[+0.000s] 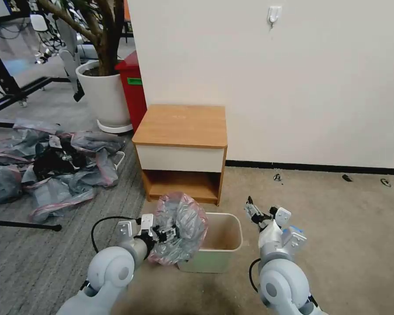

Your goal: Pick up the garbage bag from the table and place it over the trash can.

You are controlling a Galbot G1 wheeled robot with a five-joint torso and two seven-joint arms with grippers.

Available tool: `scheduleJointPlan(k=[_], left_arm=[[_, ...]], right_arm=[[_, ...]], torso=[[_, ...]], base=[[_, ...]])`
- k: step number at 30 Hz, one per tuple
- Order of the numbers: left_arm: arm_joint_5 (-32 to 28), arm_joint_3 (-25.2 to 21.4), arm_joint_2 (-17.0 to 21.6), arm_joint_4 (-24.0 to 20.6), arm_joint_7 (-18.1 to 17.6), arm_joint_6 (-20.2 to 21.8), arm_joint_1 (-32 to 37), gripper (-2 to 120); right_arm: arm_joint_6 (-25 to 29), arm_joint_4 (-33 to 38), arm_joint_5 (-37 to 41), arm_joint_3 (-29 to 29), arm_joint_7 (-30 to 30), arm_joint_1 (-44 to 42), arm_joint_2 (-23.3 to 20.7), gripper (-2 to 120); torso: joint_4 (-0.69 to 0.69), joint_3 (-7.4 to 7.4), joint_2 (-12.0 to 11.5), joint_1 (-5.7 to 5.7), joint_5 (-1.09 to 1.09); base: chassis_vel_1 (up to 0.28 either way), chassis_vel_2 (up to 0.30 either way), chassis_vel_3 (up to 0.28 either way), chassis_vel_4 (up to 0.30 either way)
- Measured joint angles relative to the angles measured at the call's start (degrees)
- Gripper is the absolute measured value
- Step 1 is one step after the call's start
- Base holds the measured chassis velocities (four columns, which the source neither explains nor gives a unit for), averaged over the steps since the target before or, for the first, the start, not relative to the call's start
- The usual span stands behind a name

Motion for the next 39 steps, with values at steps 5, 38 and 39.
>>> scheduleJointPlan(k=[5,38,39], left_arm=[[-2.06,0.75,0.29,0.65,-1.6,0.05,-1.09,71],[-8.56,8.45,2.69,4.39,-11.72,-0.21,-6.7,4],[-8.54,8.4,2.68,4.28,-11.76,-0.18,-6.71,3]], right_arm=[[0.32,-0.68,-0.1,0.18,-0.04,0.02,0.1,85],[1.64,-0.26,-1.27,1.19,-1.58,-0.86,0.22,81],[1.75,0.58,-1.68,1.19,-2.22,-0.86,-0.3,82]], torso=[[0.0,0.0,0.0,0.0,0.0],[0.0,-0.01,0.0,0.0,0.02],[0.0,-0.01,0.0,0.0,0.01]], base=[[0.0,0.0,0.0,0.0],[0.0,0.0,0.0,0.0],[0.0,0.0,0.0,0.0]])
